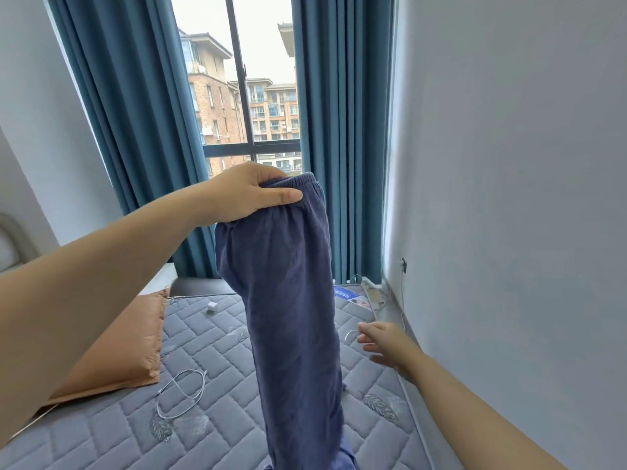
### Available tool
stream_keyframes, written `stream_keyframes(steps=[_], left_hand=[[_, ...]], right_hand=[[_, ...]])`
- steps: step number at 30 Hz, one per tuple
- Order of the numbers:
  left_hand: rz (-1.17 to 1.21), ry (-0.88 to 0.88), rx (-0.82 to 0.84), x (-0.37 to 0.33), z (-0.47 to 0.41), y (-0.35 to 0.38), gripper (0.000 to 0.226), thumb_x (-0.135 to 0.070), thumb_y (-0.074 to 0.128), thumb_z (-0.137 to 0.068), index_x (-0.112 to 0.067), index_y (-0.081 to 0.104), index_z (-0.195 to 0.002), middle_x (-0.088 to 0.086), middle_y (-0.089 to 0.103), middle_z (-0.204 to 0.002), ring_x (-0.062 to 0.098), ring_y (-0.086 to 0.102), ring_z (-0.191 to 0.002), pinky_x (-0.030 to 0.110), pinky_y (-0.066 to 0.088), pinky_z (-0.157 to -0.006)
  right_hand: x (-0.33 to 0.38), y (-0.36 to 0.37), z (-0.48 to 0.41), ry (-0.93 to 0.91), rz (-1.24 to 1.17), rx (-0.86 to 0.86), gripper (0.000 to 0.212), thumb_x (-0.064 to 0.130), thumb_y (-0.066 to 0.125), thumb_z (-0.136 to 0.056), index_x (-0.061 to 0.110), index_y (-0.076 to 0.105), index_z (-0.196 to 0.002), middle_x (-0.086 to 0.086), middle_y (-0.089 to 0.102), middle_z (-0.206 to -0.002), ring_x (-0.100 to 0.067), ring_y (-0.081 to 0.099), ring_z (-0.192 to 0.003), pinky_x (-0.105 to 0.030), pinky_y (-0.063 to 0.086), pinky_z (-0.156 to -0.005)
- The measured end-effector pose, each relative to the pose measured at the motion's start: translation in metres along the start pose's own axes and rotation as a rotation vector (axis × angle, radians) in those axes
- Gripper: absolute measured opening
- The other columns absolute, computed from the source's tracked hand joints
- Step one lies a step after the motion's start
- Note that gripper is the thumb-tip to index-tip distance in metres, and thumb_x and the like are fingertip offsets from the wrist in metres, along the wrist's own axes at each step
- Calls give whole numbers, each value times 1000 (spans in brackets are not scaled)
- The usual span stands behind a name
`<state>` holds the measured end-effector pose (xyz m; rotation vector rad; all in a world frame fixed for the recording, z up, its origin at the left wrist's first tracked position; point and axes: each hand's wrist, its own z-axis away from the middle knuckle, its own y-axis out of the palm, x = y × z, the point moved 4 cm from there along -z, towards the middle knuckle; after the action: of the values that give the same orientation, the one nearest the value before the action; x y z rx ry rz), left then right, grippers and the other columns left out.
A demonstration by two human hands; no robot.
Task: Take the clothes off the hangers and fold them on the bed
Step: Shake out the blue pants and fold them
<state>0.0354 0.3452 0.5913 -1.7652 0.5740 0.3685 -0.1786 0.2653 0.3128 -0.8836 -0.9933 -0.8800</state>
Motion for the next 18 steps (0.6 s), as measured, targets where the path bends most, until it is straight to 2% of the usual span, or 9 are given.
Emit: stream_keyframes(steps=[3, 6, 8, 9, 10, 12, 14, 18], left_hand=[[34, 20, -19, -2, 5, -3, 27, -54, 63, -82, -29, 70, -91, -11, 71, -86, 2, 68, -73, 12, 53, -56], [53, 17, -6, -1, 10, -2, 29, -52, 63, -83, -26, 70, -94, -4, 73, -90, 9, 69, -77, 21, 58, -66], [64, 9, 7, 1, 13, 0, 30, -53, 63, -81, -26, 71, -92, -3, 73, -90, 11, 70, -79, 24, 59, -68], [66, 6, 10, 2, 15, 1, 32, -55, 63, -79, -26, 71, -93, -4, 73, -90, 11, 70, -80, 23, 59, -68], [61, 0, 9, 3, 16, 1, 35, -56, 62, -78, -26, 71, -94, -4, 73, -92, 12, 70, -82, 24, 59, -71], [37, -26, -7, 7, 17, 2, 42, -59, 61, -76, -26, 70, -99, -4, 73, -95, 11, 70, -84, 28, 59, -77], [19, -62, -33, 12, 16, 2, 42, -61, 61, -75, -26, 70, -99, -5, 72, -94, 10, 69, -84, 31, 58, -80], [-24, -113, -77, 22, 13, 8, 36, -54, 61, -83, -21, 69, -96, 1, 71, -95, 17, 68, -85, 36, 57, -81]], right_hand=[[-1, 9, -10, 28, -31, 25, 31, 38, 49, -99, 12, 57, -114, -11, 59, -119, -25, 54, -110, -33, 44, -86], [-5, 13, -20, 55, -58, 51, 46, 44, 46, -99, 12, 51, -132, -7, 55, -123, -21, 51, -110, -29, 46, -78], [-12, 16, -28, 90, -66, 104, 55, 51, 45, -97, 13, 51, -136, -4, 57, -131, -21, 52, -119, -35, 46, -93], [-18, 18, -31, 115, -68, 126, 56, 55, 45, -95, 15, 55, -133, -2, 58, -131, -21, 52, -121, -38, 43, -100], [-23, 18, -33, 144, -64, 139, 55, 59, 46, -93, 17, 60, -127, 0, 61, -125, -20, 54, -116, -38, 42, -99], [-32, 17, -34, 187, -34, 135, 48, 61, 53, -88, 20, 67, -110, 5, 66, -103, -15, 58, -97, -34, 45, -87], [-41, 16, -36, 184, -62, 152, 38, 53, 62, -85, 17, 71, -95, 6, 69, -82, -15, 59, -81, -31, 48, -76], [-50, 13, -36, 135, -285, 216, 17, 24, 64, -92, 11, 71, -100, -5, 69, -84, -19, 60, -80, -29, 47, -66]])
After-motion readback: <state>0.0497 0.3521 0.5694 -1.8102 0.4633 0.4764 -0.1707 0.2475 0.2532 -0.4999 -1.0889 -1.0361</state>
